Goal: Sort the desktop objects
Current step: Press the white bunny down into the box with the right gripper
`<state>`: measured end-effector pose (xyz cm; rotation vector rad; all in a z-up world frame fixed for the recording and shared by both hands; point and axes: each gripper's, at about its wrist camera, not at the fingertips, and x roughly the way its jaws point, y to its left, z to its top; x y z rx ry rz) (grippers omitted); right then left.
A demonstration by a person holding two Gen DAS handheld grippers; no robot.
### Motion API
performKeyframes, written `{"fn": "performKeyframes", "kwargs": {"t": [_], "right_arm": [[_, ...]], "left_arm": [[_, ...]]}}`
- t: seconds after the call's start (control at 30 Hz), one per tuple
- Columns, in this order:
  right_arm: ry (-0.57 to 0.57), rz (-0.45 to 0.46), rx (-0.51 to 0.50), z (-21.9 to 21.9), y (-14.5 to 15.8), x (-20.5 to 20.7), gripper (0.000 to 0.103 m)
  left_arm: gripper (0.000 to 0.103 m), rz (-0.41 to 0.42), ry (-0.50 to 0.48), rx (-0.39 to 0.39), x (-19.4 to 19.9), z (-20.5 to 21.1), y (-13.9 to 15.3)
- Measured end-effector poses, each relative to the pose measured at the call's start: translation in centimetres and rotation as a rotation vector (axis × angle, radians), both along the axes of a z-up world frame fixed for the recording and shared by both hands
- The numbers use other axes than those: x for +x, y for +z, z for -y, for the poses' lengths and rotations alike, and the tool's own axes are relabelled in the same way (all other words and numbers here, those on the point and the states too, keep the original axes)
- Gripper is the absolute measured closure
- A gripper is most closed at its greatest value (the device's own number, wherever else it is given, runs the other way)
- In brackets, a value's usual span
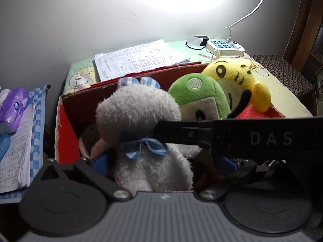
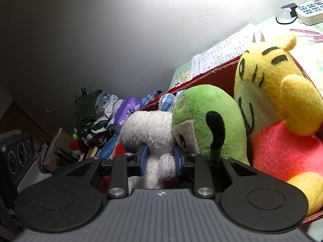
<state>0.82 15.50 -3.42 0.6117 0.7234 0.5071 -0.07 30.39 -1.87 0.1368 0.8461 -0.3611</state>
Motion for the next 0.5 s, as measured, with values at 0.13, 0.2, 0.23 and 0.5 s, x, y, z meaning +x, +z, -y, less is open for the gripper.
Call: {"fn": "performKeyframes", "kwargs": {"t": [0.13, 0.2, 0.23, 0.5], "right_arm": [[-0.001, -0.004, 0.002, 0.0, -0.1, -0.1, 0.075], [-0.002, -0.006, 0.001, 0.0, -0.2, -0.2, 0.075], [-0.002, -0.006, 0.002, 0.1, -0.3, -0.3, 0.075], [-0.003, -0.011, -0.014, 0.1, -0.6, -0.6, 0.075]], "left_arm": [[0.001, 0.005, 0.007, 0.022, 0.0, 0.5, -0.2], [0.001, 0.003, 0.011, 0.025, -0.1, 0.6, -0.2], [0.001, 0.004, 0.012, 0.028, -0.2, 0.7, -0.2], [0.000, 0.004, 0.035, 0.052, -0.8, 1.4, -0.7]]}}
